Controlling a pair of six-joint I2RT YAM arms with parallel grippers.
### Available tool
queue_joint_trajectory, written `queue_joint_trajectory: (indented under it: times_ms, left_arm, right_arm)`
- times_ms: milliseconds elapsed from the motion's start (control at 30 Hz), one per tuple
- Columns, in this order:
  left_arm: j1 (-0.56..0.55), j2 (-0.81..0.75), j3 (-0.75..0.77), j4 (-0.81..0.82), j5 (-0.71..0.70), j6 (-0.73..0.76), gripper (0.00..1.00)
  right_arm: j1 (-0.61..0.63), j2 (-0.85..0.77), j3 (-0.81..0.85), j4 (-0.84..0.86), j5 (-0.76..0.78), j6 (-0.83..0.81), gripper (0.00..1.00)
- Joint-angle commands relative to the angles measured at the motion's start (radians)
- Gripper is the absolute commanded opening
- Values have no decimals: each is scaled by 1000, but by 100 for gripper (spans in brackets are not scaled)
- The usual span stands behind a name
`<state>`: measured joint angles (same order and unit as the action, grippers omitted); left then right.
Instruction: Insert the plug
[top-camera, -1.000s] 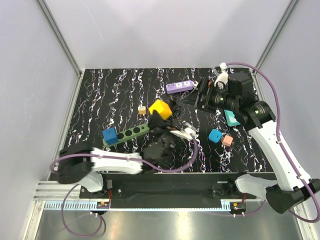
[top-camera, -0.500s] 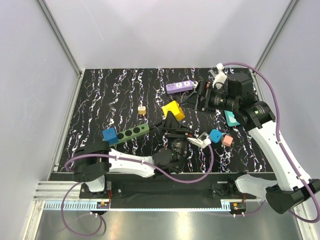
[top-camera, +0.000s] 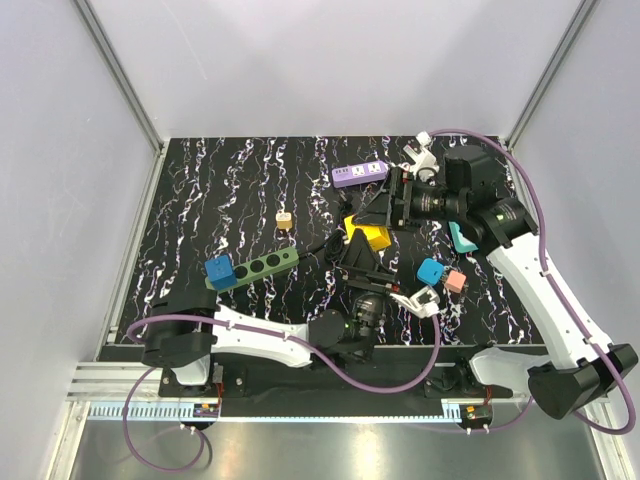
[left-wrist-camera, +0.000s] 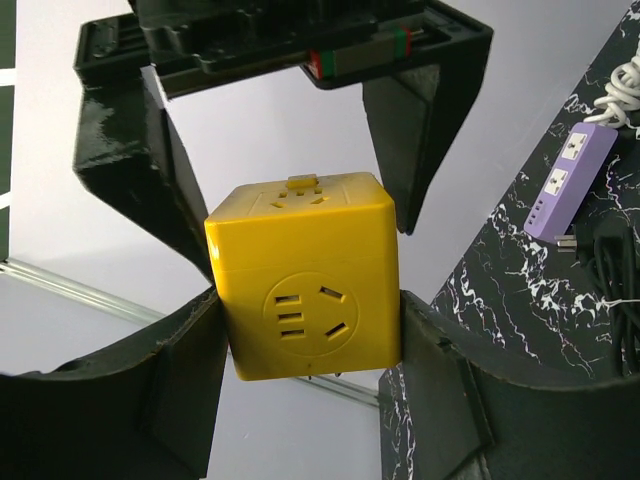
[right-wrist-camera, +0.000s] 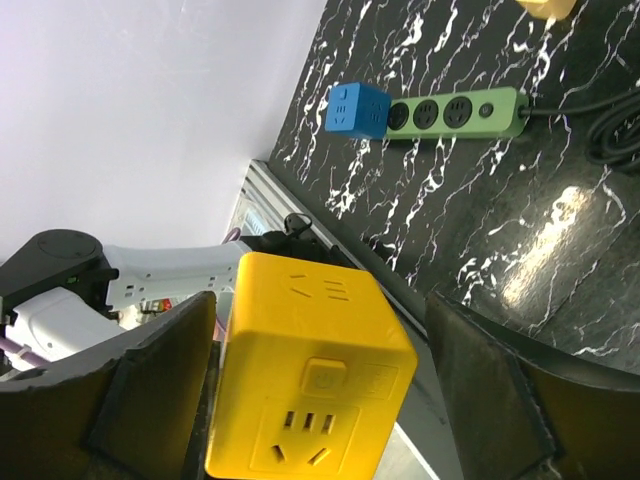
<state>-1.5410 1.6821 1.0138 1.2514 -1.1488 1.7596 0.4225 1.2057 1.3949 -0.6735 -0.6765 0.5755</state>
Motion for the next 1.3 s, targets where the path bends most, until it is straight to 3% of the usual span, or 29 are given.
queue_joint_trajectory:
  times_ms: [0,100,167,267,300,333,400,600,767,1000,1167,1267]
  left_arm:
    - [-8,-35,48,418,40,29,0]
    - [-10,-32,48,416,44,31,0]
    - [-10,-27,45,416,49,32,0]
    - [-11,-24,45,414,40,34,0]
    - [-11,-21,46,414,29,35,3]
    - [-11,-16,46,414,21,37,16]
    - [-11,-12,37,414,-3,21,59]
    - [-13,-59,-12,414,-150,-123,87]
    - [-21,-114,-76,411,-256,-242,98]
    - [-21,-183,-129,410,-374,-350,99]
    - [-24,-173,3,418,-402,-353,99]
    - [-33,-193,132,405,-347,-342,99]
  right_arm:
    - [-5,-44,-22,37,-43,18,87]
    - [-5,-72,-36,67,-60,40,63]
    - [-5,-93,-69,138,-96,89,35]
    - [-5,-127,-120,236,-120,158,10]
    - [-5,-139,-129,255,-120,168,5]
    - [-4,-146,-140,270,-115,184,0]
    - [-5,-146,-140,291,-107,191,0]
    - [-5,-91,-97,318,-64,205,0]
    - [-5,1,-14,333,-23,204,0]
    - [-5,155,99,353,58,172,0]
    - [-22,175,150,324,178,104,0]
    - [-25,141,115,322,274,49,0]
